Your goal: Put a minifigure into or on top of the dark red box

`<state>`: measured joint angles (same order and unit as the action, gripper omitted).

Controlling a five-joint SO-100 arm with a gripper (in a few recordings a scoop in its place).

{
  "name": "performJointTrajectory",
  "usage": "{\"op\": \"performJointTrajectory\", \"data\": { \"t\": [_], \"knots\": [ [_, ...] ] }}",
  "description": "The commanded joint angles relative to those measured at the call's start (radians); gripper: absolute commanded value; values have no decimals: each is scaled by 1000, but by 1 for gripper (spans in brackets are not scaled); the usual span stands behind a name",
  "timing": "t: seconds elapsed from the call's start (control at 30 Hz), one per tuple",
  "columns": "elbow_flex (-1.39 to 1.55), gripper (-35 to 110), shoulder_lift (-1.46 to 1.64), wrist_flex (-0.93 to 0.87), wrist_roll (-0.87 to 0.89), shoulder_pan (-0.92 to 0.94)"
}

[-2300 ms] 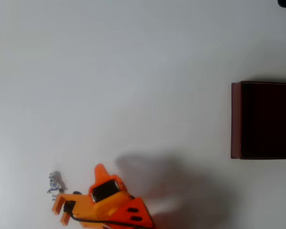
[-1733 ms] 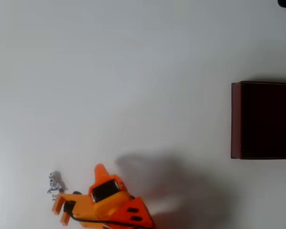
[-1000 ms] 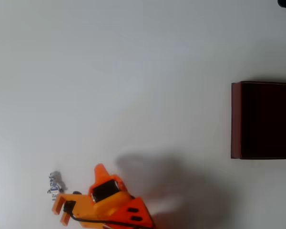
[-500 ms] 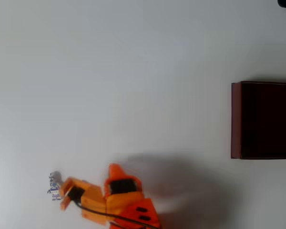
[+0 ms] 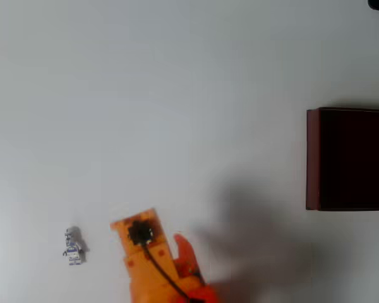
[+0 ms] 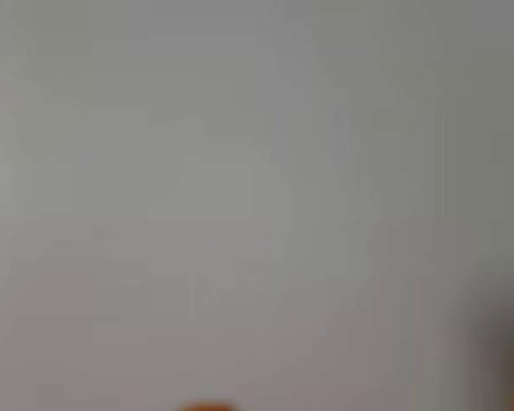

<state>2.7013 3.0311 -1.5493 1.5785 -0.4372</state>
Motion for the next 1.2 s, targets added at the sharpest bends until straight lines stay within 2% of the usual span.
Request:
{"op": "performJointTrajectory", "data": {
  "t": [0.0, 0.17, 0.33, 0.43, 0.63, 0.9, 1.17],
  "knots": [
    [-152, 16, -327, 3, 304, -179],
    [-321, 17, -664, -31, 707, -492],
    [-311, 18, -709, 41, 927, -658],
    [-324, 18, -756, 78, 962, -678],
    [-350, 19, -919, 265, 1069, -741],
    [-497, 19, -1137, 337, 1057, -762],
    [-472, 19, -1180, 413, 1003, -742]
  ]
}}
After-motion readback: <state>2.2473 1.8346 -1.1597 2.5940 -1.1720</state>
